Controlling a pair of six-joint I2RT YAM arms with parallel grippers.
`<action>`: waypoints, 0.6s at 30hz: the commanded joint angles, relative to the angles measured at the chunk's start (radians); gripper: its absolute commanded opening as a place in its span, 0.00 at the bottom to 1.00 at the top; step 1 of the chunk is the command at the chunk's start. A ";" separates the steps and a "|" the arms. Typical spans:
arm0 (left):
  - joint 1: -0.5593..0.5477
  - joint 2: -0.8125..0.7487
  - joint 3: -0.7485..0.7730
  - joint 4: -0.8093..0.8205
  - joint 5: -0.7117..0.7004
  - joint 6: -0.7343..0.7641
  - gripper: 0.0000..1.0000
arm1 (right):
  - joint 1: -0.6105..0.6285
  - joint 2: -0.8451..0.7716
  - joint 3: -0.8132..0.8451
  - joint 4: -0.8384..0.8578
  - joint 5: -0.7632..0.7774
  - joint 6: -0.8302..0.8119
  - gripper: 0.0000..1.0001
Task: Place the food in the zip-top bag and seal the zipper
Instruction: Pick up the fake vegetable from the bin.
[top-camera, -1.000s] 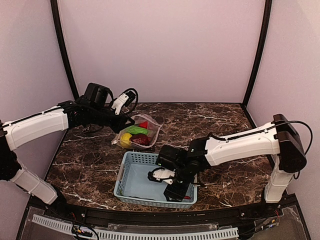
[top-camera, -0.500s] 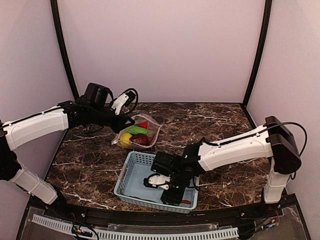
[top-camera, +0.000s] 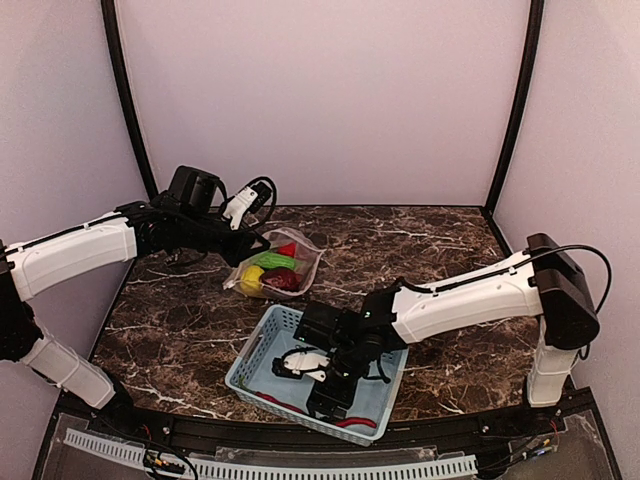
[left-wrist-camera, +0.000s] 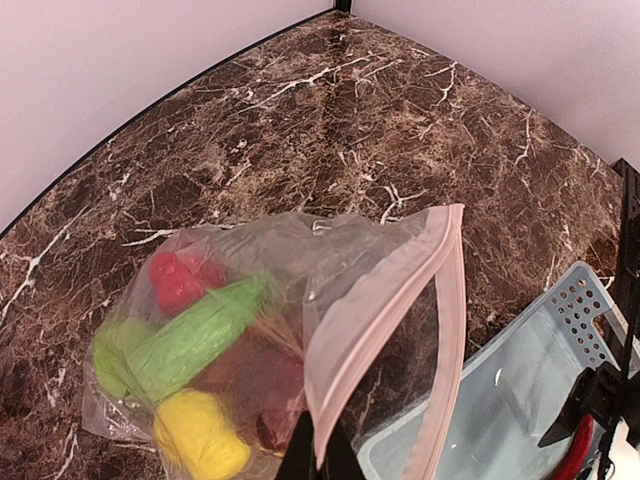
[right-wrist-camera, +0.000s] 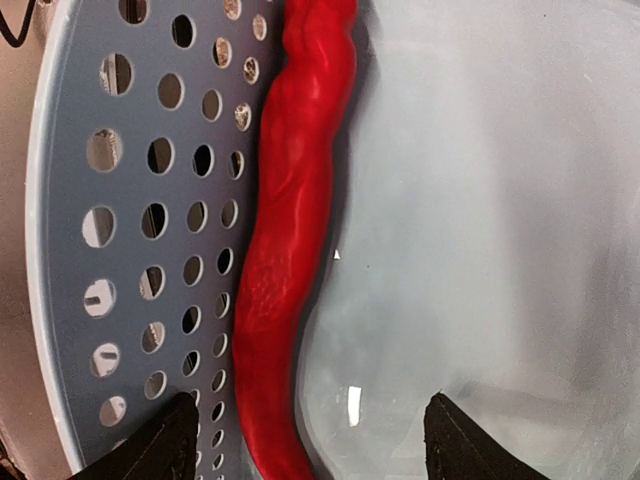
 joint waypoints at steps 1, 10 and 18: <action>0.006 0.003 -0.007 -0.010 0.018 0.000 0.01 | 0.012 0.029 0.031 0.012 -0.025 -0.007 0.76; 0.007 0.006 -0.007 -0.010 0.023 -0.002 0.01 | 0.027 0.078 0.046 0.004 0.047 0.002 0.77; 0.007 0.006 -0.008 -0.010 0.023 -0.002 0.01 | 0.037 0.135 0.081 -0.035 0.193 0.061 0.78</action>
